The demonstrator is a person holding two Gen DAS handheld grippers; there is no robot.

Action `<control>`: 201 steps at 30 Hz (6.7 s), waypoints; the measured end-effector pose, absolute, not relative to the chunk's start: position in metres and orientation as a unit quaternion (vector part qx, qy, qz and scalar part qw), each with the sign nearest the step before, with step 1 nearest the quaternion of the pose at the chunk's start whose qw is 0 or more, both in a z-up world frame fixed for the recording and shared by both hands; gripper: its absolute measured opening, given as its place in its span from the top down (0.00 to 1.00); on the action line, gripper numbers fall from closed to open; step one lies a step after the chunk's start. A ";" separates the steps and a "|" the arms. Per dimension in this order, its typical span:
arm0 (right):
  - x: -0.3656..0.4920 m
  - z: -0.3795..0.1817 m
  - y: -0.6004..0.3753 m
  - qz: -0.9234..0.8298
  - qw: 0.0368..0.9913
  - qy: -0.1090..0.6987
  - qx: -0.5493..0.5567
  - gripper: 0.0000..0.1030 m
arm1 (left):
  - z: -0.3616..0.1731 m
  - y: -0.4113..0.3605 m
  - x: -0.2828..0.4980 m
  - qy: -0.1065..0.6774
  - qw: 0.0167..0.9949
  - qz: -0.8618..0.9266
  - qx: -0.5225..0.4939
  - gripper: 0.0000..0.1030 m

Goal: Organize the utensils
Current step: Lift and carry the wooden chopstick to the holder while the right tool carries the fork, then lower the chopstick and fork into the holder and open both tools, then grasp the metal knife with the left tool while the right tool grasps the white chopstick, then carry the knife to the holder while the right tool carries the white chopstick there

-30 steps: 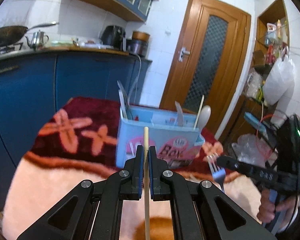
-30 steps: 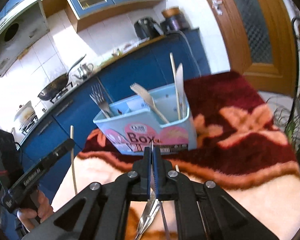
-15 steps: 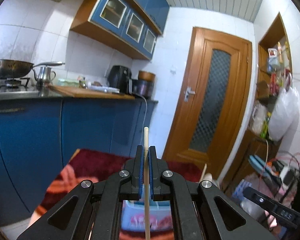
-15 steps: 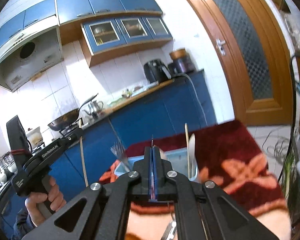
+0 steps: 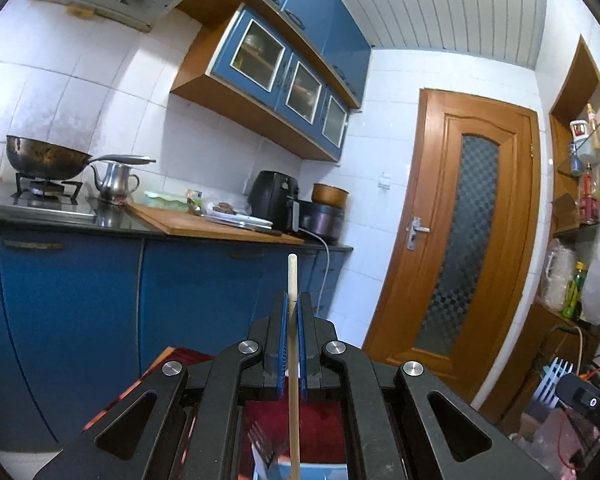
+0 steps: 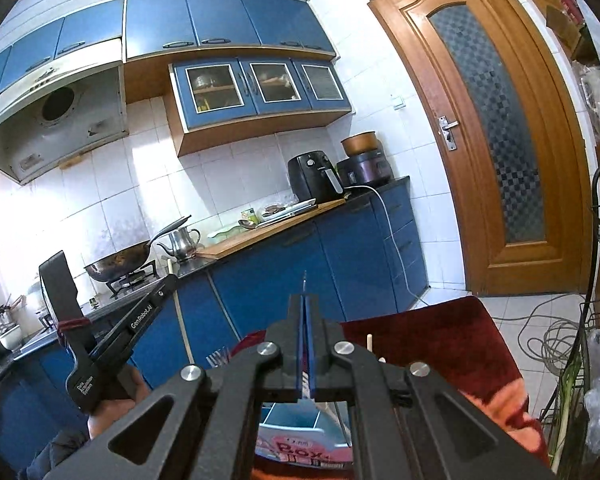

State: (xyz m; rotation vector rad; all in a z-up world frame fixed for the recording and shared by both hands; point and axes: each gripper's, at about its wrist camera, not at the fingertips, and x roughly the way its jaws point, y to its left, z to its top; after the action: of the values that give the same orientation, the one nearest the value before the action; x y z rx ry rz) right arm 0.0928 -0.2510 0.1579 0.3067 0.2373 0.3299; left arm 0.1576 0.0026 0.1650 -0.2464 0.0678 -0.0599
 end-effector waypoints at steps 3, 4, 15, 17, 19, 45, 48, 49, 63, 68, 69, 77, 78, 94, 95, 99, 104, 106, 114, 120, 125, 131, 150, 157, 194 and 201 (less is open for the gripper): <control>0.100 0.152 -0.250 0.162 0.968 0.117 0.152 0.97 | 0.163 0.004 0.162 0.023 0.991 -0.021 -0.130 0.96; 0.101 0.150 -0.250 0.163 0.968 0.117 0.151 0.97 | 0.162 0.004 0.163 0.021 0.991 -0.020 -0.130 0.96; 0.125 0.119 -0.241 0.165 0.966 0.147 0.137 0.97 | 0.131 -0.006 0.178 0.010 0.994 0.005 -0.107 0.96; 0.127 0.113 -0.238 0.166 0.965 0.155 0.133 0.97 | 0.125 -0.008 0.180 0.017 0.995 0.006 -0.100 0.96; 0.130 0.107 -0.236 0.168 0.963 0.164 0.131 0.97 | 0.117 -0.009 0.179 0.024 0.995 0.009 -0.096 0.96; 0.083 0.110 -0.254 0.175 0.953 0.187 0.163 0.77 | 0.115 0.014 0.144 0.126 0.983 -0.061 -0.120 0.87; 0.072 0.109 -0.257 0.168 0.953 0.196 0.160 0.77 | 0.118 0.014 0.133 0.137 0.982 -0.070 -0.114 0.87; 0.070 0.109 -0.257 0.168 0.952 0.199 0.161 0.76 | 0.119 0.013 0.128 0.139 0.981 -0.077 -0.113 0.87; 0.023 0.082 -0.260 0.141 0.941 0.268 0.151 0.76 | 0.109 -0.002 0.067 0.208 0.967 -0.132 -0.064 0.87; 0.006 0.067 -0.267 0.140 0.936 0.285 0.155 0.73 | 0.092 -0.015 0.051 0.251 0.956 -0.150 -0.038 0.87; 0.002 0.063 -0.269 0.139 0.934 0.288 0.157 0.72 | 0.088 -0.018 0.048 0.260 0.952 -0.154 -0.038 0.87; -0.018 0.047 -0.286 0.119 0.936 0.293 0.157 0.70 | 0.062 -0.046 0.042 0.318 0.933 -0.167 -0.029 0.87; -0.020 0.045 -0.288 0.115 0.937 0.292 0.155 0.68 | 0.059 -0.048 0.043 0.322 0.931 -0.168 -0.026 0.87; -0.019 0.009 -0.316 0.077 0.937 0.306 0.151 0.63 | 0.009 -0.105 0.073 0.420 0.885 -0.199 0.016 0.87; -0.019 0.007 -0.317 0.076 0.937 0.306 0.152 0.63 | 0.007 -0.106 0.075 0.425 0.883 -0.200 0.014 0.87; -0.017 0.003 -0.321 0.077 0.935 0.309 0.159 0.62 | 0.003 -0.109 0.083 0.443 0.872 -0.207 0.007 0.87; -0.015 -0.002 -0.319 0.080 0.932 0.315 0.159 0.62 | -0.003 -0.113 0.092 0.460 0.862 -0.212 -0.003 0.87; -0.015 -0.003 -0.319 0.079 0.932 0.316 0.160 0.62 | -0.004 -0.116 0.095 0.462 0.861 -0.214 0.002 0.87; -0.015 0.000 -0.318 0.077 0.933 0.315 0.157 0.62 | -0.005 -0.126 0.103 0.466 0.858 -0.214 0.025 0.75; -0.015 0.001 -0.318 0.076 0.933 0.315 0.156 0.62 | -0.005 -0.134 0.106 0.465 0.858 -0.215 0.038 0.76; -0.015 0.003 -0.317 0.074 0.932 0.318 0.155 0.62 | -0.005 -0.132 0.110 0.464 0.855 -0.230 0.021 0.96; -0.013 0.008 -0.310 0.077 0.932 0.323 0.143 0.62 | 0.004 -0.114 0.102 0.442 0.868 -0.225 -0.008 0.98; 0.058 0.019 -0.226 0.150 0.881 0.449 0.019 0.62 | 0.094 -0.005 0.060 0.267 0.954 -0.132 -0.032 0.98; 0.090 0.011 -0.205 0.131 0.861 0.490 -0.034 0.62 | 0.106 0.015 0.050 0.224 0.967 -0.116 -0.031 0.98; 0.069 0.086 -0.231 0.120 0.959 0.252 0.055 0.94 | 0.182 0.031 0.082 0.079 0.989 -0.102 -0.065 0.98; 0.073 0.102 -0.231 0.113 0.974 0.186 0.063 0.94 | 0.203 0.028 0.103 0.054 0.990 -0.101 -0.082 0.98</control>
State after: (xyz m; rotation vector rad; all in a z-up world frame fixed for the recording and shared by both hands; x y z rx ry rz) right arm 0.0727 -0.2312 0.1024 0.1276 0.3743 0.2273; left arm 0.1033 0.0281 0.2035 -0.1645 0.1075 -0.2024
